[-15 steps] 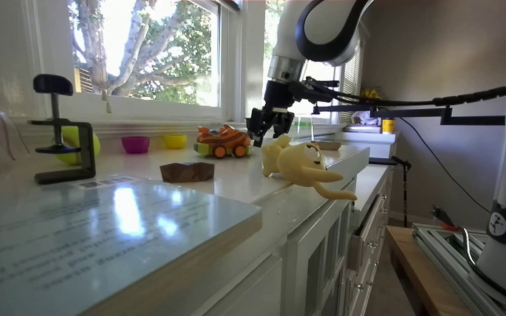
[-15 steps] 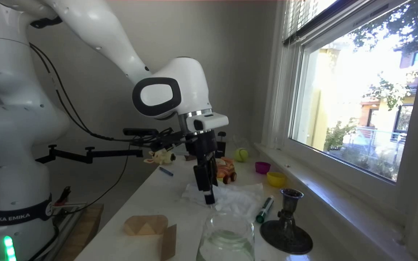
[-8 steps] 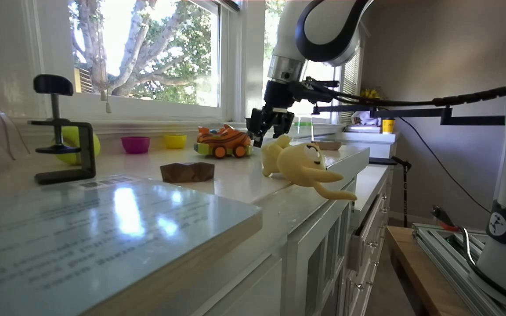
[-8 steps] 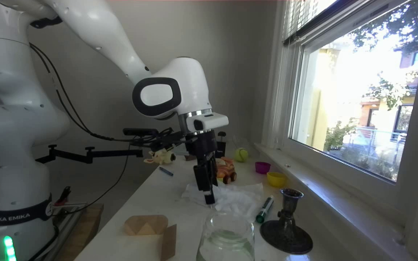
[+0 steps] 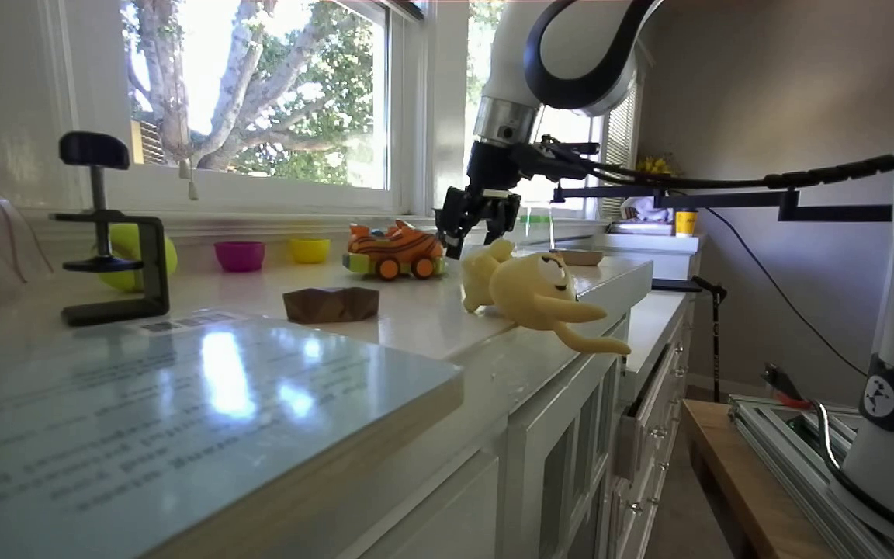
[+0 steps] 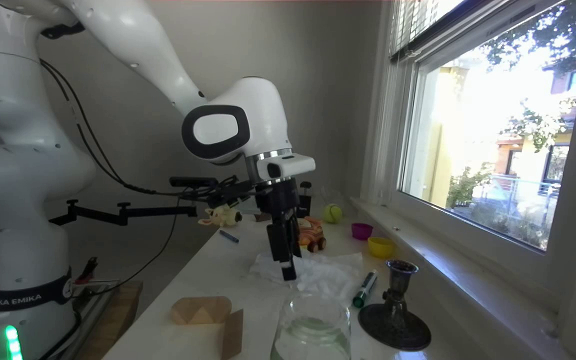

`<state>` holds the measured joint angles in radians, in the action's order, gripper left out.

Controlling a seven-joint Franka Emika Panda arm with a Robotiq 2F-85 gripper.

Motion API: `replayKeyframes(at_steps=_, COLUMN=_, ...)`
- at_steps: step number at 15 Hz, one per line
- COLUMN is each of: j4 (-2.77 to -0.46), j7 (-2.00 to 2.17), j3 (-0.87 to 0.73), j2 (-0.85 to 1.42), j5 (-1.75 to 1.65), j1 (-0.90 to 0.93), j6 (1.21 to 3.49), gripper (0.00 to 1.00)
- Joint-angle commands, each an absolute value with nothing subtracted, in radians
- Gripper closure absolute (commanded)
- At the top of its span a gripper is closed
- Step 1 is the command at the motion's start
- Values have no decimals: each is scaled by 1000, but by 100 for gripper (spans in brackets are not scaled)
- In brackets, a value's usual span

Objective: Wipe the table with the white cloth

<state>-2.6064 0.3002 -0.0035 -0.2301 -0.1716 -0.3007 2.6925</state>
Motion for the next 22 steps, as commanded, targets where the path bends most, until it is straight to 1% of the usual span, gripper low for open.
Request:
replayKeyframes(at_steps=1, j4=-2607, j7=344, j3=-9, j2=-255, j5=-238, j1=-303, j6=2685, gripper=43)
replayKeyframes(at_steps=4, j4=-2607, j7=344, j3=-9, j2=-260, j5=-249, j1=-301, j6=2685, gripper=65)
replayKeyframes(at_steps=6, j4=-2604, j7=342, j3=-8, j2=-264, j5=-252, j1=-301, j6=2685, gripper=78)
replayKeyframes(at_steps=9, j4=-2601, j7=343, j3=-6, j2=-267, j5=-260, j1=-303, j6=2686, gripper=100)
replayKeyframes(at_steps=13, j4=-2606, j7=363, j3=-7, j2=-260, j5=-304, j1=-331, j6=2674, gripper=100)
replayKeyframes(at_steps=19, j4=-2623, j7=498, j3=-49, j2=-276, j5=-510, j1=-476, j6=2614, gripper=100)
replayKeyframes(at_steps=22, j4=-2618, j7=533, j3=-75, j2=-278, j5=-558, j1=-502, j6=2595, gripper=100)
